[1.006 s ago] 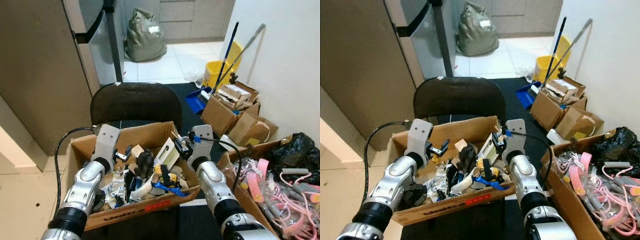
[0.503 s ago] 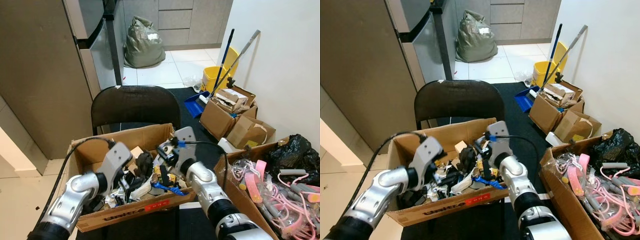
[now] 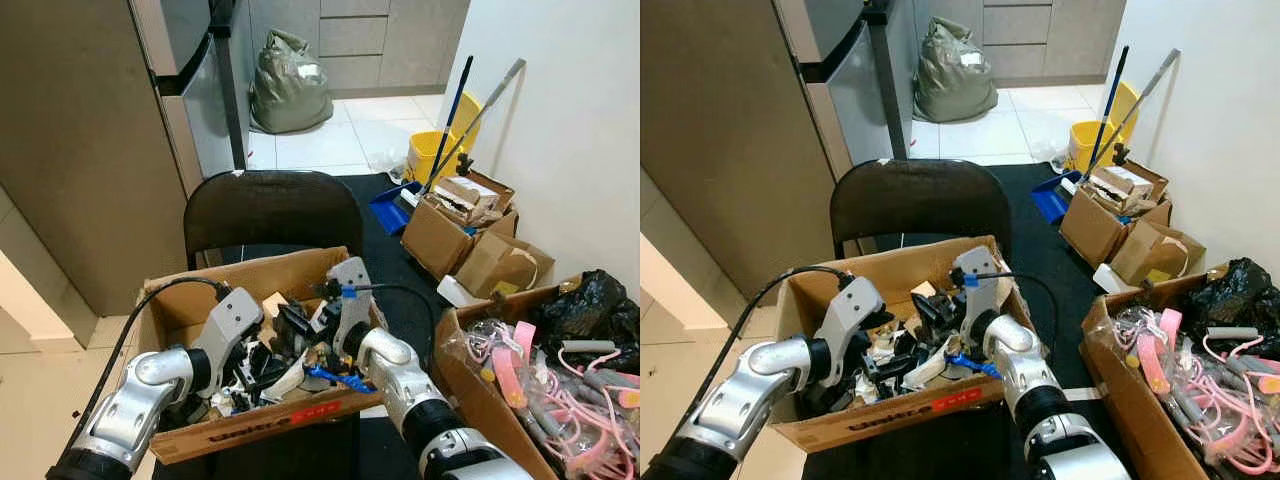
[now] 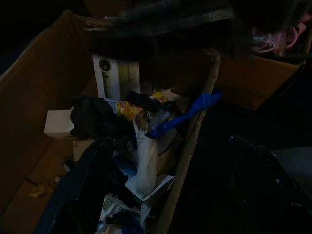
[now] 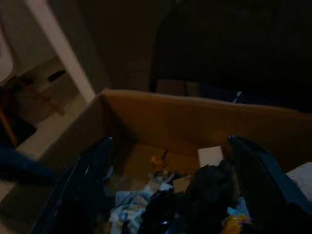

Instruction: Picking trash to rubbish bin

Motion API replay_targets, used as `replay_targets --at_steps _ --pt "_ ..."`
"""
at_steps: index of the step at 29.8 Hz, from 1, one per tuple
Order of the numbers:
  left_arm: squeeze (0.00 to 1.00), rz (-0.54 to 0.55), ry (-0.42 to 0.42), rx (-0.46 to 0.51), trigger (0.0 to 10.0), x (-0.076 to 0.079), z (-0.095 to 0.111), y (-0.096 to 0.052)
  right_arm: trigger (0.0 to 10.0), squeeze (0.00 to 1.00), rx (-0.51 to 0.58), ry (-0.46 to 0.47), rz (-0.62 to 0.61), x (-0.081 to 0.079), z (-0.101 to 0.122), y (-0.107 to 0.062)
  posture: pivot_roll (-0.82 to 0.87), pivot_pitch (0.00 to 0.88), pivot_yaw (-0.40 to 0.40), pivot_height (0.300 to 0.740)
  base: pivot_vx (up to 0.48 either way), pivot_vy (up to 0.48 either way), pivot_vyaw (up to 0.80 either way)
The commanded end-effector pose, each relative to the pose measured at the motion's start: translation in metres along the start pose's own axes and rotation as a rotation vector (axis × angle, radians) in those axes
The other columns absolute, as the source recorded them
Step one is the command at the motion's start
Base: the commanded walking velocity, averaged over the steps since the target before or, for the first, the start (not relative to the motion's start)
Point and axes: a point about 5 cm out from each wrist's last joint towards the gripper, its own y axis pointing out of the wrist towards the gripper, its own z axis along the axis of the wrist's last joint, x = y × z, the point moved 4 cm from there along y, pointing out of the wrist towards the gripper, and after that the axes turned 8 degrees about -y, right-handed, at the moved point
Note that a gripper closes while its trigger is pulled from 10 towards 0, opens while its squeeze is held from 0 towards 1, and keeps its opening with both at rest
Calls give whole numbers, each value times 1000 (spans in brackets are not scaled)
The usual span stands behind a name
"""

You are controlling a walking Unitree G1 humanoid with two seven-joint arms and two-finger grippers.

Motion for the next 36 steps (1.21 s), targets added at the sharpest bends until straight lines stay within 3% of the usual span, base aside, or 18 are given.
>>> replay_targets --at_steps 1,3,5,6,7,10,11,12,13,16,22,26,36 --pt "0 -6 0 -23 10000 1 -4 -3 10000 0 -4 24 -31 5 1 0 51 77 35 740 0 0 0" --pt "0 -3 3 -22 10000 1 -3 -3 10000 0 -2 30 -47 9 1 -1 51 78 34 740 0 0 0" --pt "0 62 20 6 10000 -8 2 -2 10000 0 -1 14 -146 25 2 -5 52 80 33 740 0 0 0" --pt "0 232 27 71 10000 -30 14 -2 10000 0 1 -2 -276 46 4 -12 54 82 26 740 0 0 0" --pt "0 325 23 102 10000 -43 20 -3 10000 0 2 -8 -333 55 5 -16 55 84 25 740 0 0 0" --pt "0 518 -3 190 10000 -67 37 -10 10000 0 17 -13 -476 79 8 -30 52 94 22 740 0 0 0" --pt "0 518 -3 190 10000 -67 37 -10 10000 0 17 -13 -476 79 8 -30 52 94 22 740 0 0 0" --pt "0 646 4 192 10000 -80 43 -16 10000 0 8 -16 -569 94 6 -42 50 97 26 740 0 0 0" --pt "0 677 12 188 10000 -83 43 -17 10000 0 11 -7 -598 98 5 -47 50 97 26 740 0 0 0" --pt "0 668 24 203 10000 -77 47 -14 10000 0 8 -8 -664 107 -1 -61 49 105 30 740 0 0 0" --pt "0 622 35 224 10000 -59 47 0 10000 0 -27 -17 -746 108 -18 -82 38 113 37 740 0 0 -667" --pt "0 647 41 222 10000 -61 48 5 10000 0 -33 -25 -805 107 -25 -96 28 116 43 740 0 0 -800" --pt "0 638 49 244 10000 -57 55 9 10000 0 -42 -32 -843 101 -33 -111 25 121 40 740 0 0 -800"
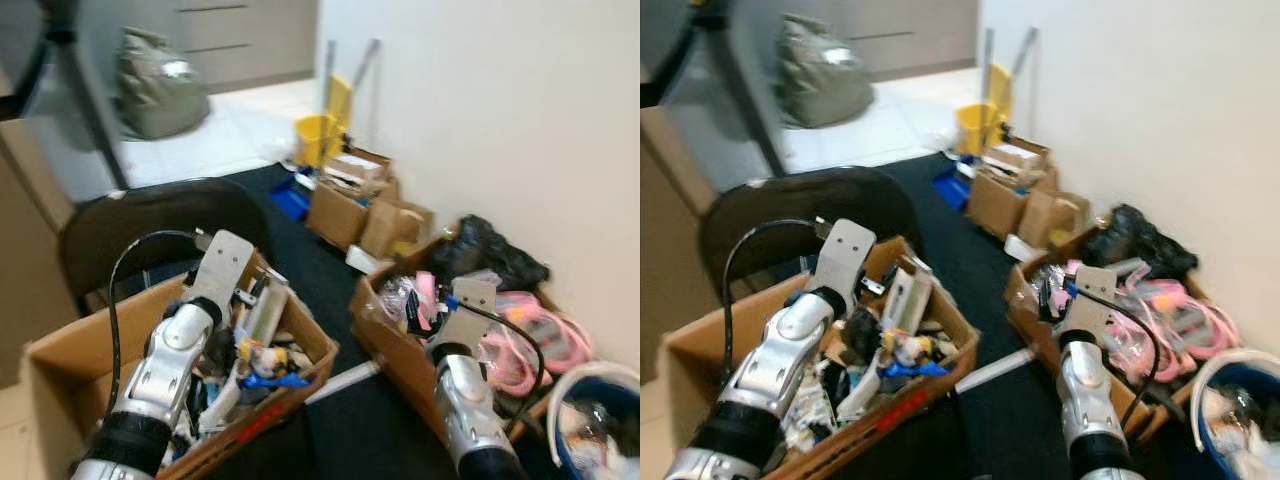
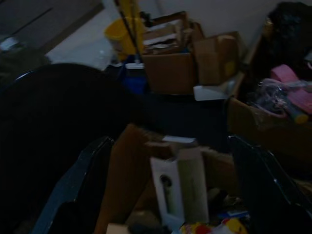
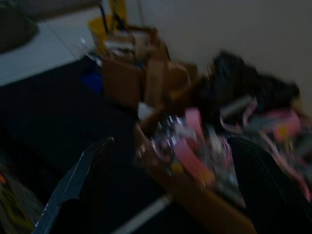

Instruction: Picking trash to rubbish bin

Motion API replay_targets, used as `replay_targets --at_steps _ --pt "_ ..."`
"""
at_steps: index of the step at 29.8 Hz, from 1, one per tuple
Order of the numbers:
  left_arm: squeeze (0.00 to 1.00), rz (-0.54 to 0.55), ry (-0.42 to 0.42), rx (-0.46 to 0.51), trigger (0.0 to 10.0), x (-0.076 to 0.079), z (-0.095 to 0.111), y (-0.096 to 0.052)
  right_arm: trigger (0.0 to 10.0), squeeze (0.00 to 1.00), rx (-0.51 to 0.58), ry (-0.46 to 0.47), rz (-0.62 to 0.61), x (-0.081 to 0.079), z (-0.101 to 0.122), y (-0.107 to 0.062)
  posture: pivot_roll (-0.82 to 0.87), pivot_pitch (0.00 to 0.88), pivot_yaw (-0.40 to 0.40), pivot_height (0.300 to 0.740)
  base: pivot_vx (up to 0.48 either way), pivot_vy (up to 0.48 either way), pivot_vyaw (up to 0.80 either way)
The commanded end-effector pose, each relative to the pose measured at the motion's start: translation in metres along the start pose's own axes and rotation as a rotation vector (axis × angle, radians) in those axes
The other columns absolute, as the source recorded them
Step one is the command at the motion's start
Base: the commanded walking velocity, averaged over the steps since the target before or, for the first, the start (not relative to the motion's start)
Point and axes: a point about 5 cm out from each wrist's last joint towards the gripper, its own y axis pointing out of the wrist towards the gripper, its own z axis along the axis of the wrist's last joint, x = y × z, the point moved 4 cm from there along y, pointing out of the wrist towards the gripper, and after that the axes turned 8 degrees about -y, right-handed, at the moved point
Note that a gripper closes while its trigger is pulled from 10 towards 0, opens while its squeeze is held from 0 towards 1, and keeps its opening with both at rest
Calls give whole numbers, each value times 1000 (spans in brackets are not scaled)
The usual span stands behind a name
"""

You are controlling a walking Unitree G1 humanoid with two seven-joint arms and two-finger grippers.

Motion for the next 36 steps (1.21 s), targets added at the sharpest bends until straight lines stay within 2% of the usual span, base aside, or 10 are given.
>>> replay_targets --at_steps 1,8,12,20,24,31,36 --pt "0 -2 5 -15 10000 2 -5 0 10000 0 -5 3 -15 1 -1 -2 25 121 40 740 0 0 -800" --pt "0 -19 -1 -10 10000 3 -3 1 10000 0 1 19 -36 -1 0 -11 18 121 52 740 0 0 -800" --pt "0 50 -57 9 10000 -4 -3 1 10000 0 -2 16 -46 1 2 -13 12 116 54 740 0 0 -800" --pt "0 82 -12 11 10000 -11 -3 2 10000 0 -5 -5 -81 11 5 -15 7 109 56 740 0 0 -800" --pt "0 118 -45 25 10000 -18 0 2 10000 0 -8 -3 -86 10 6 -16 10 104 55 740 0 0 -800" --pt "0 110 -21 24 10000 -22 1 2 10000 0 -17 -7 -100 11 5 -17 8 95 58 740 0 0 -800" --pt "0 126 -37 32 10000 -27 3 2 10000 0 -25 -12 -108 13 4 -18 9 83 60 740 0 0 -800"
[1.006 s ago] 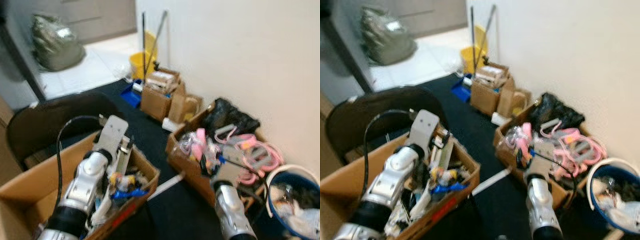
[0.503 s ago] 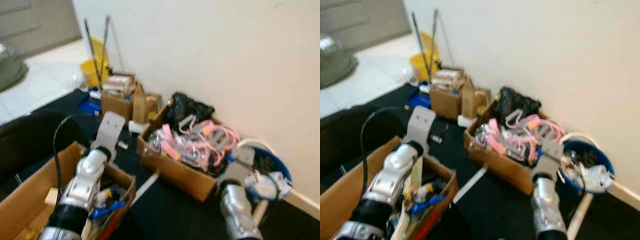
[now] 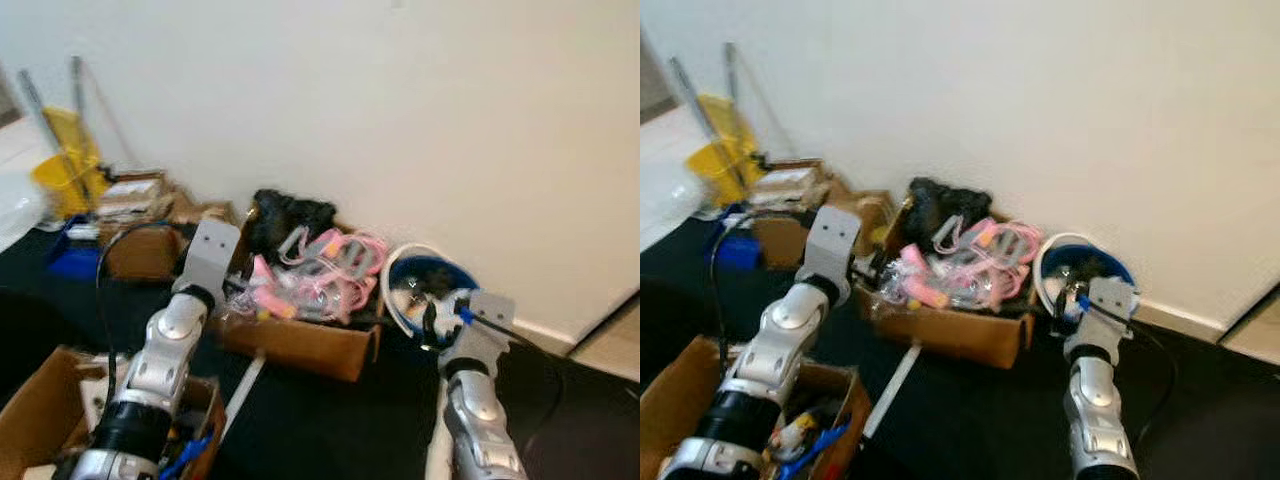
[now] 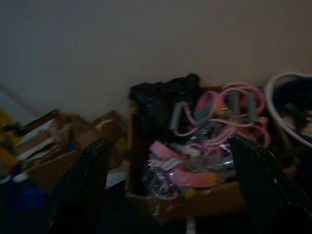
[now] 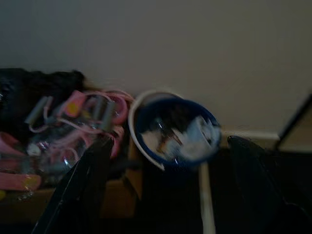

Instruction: Picking trash to rubbish bin

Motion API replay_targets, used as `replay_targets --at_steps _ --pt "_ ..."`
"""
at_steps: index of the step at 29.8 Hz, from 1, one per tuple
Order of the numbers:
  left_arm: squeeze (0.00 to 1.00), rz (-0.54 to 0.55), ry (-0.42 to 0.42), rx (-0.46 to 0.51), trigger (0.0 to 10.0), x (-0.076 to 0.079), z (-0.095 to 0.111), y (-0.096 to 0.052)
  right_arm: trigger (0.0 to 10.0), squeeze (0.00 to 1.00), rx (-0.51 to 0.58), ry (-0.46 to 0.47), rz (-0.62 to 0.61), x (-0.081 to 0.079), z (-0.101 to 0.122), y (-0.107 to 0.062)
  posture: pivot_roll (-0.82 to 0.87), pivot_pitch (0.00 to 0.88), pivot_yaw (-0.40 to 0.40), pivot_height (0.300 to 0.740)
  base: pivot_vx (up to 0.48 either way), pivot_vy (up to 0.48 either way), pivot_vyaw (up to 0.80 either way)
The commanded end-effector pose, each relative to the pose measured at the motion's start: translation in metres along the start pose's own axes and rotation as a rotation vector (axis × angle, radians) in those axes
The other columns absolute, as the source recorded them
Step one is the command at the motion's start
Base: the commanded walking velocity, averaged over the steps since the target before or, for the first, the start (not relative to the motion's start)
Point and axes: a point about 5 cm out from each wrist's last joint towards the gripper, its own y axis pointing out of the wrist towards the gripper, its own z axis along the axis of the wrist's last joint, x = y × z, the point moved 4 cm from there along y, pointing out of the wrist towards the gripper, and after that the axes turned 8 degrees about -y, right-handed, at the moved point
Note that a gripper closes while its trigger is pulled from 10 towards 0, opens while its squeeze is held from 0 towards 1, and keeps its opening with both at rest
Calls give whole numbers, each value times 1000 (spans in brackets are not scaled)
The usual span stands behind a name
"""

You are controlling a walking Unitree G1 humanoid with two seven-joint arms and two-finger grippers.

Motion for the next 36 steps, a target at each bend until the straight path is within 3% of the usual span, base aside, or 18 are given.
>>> replay_targets --at_steps 1,5,13,36 --pt "0 12 -14 -14 10000 -3 -5 -1 10000 0 -27 -11 -8 2 -6 -2 9 81 59 740 0 0 -800" --pt "0 18 -62 -21 10000 -2 -8 -1 10000 0 -28 -14 -8 2 -6 -2 4 72 64 740 0 0 -800" --pt "0 31 -83 -39 10000 -2 -12 -1 10000 0 -25 -17 -6 2 -4 -2 0 64 60 740 0 0 -800" --pt "0 32 -66 0 10000 -5 -5 0 10000 0 -46 -20 -19 3 -11 -9 3 74 74 740 0 0 -800"
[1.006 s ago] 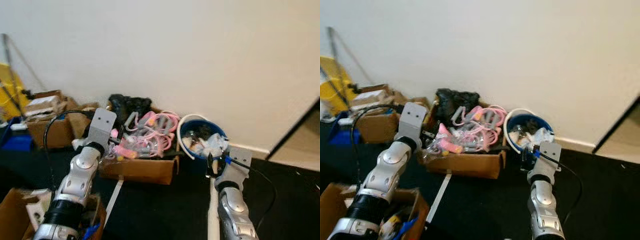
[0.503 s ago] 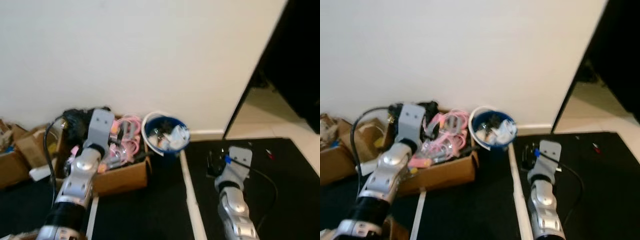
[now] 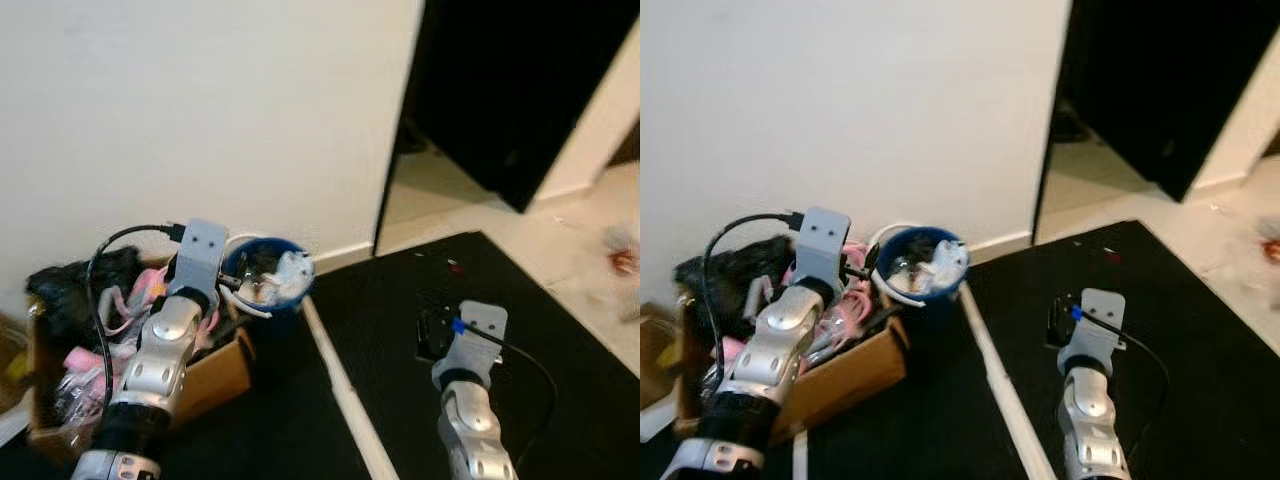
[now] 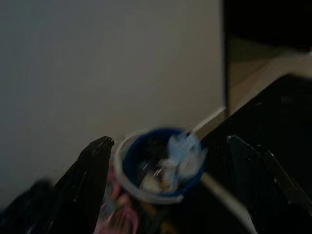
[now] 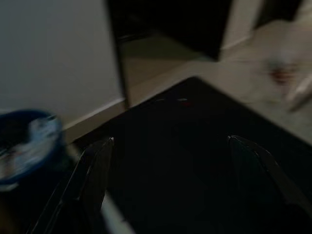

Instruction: Picking trash to rubbish bin

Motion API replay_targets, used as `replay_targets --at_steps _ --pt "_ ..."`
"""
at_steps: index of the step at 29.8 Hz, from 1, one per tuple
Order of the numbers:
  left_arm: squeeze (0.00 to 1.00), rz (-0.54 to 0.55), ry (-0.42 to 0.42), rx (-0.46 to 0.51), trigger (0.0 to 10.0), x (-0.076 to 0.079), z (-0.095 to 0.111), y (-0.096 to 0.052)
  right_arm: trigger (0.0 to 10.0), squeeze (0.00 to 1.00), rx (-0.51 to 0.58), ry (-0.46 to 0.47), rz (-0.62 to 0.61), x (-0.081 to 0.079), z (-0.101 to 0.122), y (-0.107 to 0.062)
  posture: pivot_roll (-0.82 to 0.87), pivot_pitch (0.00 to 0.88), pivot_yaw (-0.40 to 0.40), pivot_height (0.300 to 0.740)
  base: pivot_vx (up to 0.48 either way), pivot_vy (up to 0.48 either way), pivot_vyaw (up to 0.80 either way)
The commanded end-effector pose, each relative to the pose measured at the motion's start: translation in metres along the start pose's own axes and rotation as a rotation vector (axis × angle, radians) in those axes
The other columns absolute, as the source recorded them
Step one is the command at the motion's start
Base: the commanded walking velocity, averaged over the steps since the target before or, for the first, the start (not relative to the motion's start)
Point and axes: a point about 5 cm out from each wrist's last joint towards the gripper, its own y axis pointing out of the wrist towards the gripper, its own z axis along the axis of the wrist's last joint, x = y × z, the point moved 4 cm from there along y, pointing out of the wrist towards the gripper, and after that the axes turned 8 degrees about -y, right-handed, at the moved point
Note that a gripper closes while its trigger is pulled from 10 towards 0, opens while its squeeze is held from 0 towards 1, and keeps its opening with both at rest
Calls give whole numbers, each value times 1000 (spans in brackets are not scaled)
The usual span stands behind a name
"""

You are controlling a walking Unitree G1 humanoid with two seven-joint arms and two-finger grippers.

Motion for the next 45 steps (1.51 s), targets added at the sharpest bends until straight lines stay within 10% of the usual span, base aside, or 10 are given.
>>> replay_targets --at_steps 1,45 --pt "0 4 0 -12 10000 -3 -5 -2 10000 0 -19 4 6 -4 -4 -3 3 74 74 740 0 0 -800" --pt "0 -37 14 -55 10000 0 -14 -4 10000 0 -37 0 4 -1 -6 -6 -3 93 74 740 0 0 -800"
